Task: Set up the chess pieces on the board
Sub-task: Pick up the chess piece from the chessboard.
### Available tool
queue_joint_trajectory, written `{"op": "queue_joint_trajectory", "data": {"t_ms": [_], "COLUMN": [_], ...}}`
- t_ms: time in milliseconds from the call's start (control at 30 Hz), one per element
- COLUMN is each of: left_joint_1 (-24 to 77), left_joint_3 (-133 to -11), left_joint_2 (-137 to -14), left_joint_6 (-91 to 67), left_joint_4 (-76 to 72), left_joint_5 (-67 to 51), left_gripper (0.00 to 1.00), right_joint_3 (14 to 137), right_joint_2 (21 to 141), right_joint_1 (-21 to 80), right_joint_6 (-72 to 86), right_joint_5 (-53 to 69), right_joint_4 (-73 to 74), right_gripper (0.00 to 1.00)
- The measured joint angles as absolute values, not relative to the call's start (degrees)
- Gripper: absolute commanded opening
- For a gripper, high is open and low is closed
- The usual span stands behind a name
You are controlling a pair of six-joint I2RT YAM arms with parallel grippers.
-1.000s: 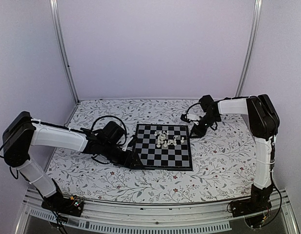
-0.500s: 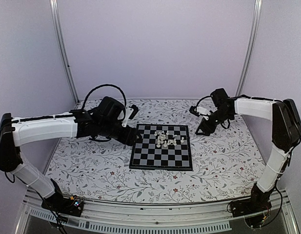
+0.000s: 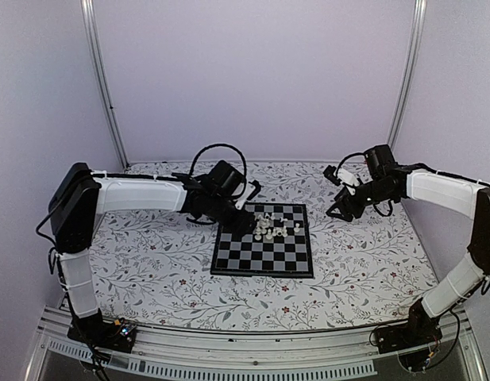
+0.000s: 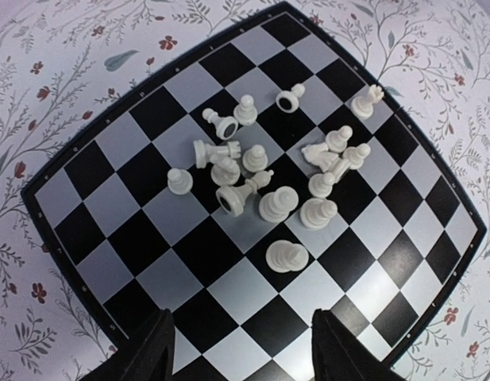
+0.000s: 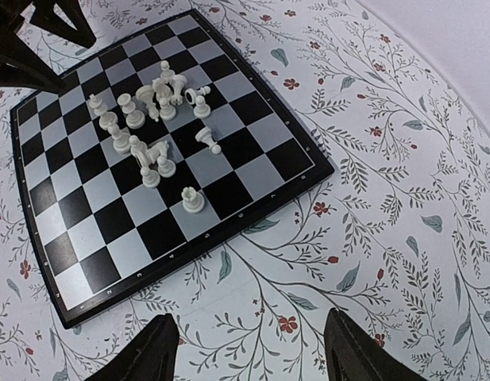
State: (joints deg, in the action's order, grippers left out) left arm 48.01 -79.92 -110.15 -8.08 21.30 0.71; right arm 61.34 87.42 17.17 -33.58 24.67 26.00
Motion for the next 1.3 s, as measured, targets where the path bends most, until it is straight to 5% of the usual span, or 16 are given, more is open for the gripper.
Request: {"op": "queue_joint_trajectory", "data": {"t_ms": [467, 1033, 1300], "left_joint_1": [48.0, 48.0, 48.2], "left_joint_3": [-86.5, -88.8, -86.5], "left_joint_2": [-118.5, -121.2, -117.1], "left_joint_6": [-6.4, -5.6, -5.8], "left_joint_4": [21.4, 23.3, 25.7], "left_joint_5": [-4.0, -5.6, -5.4], "left_gripper": [0.54, 0.04, 0.0], "right_joint_3": [59.7, 59.3, 59.2], "right_joint_2": [87.6, 88.6, 89.3], "right_joint_1": [17.2, 17.2, 17.2], "right_joint_6": [-35.4, -36.1, -36.3], "right_joint_5": [20.8, 19.5, 18.8], "right_joint_4": [22.9, 22.4, 22.2], "right_gripper": [0.66, 0.66, 0.66]}}
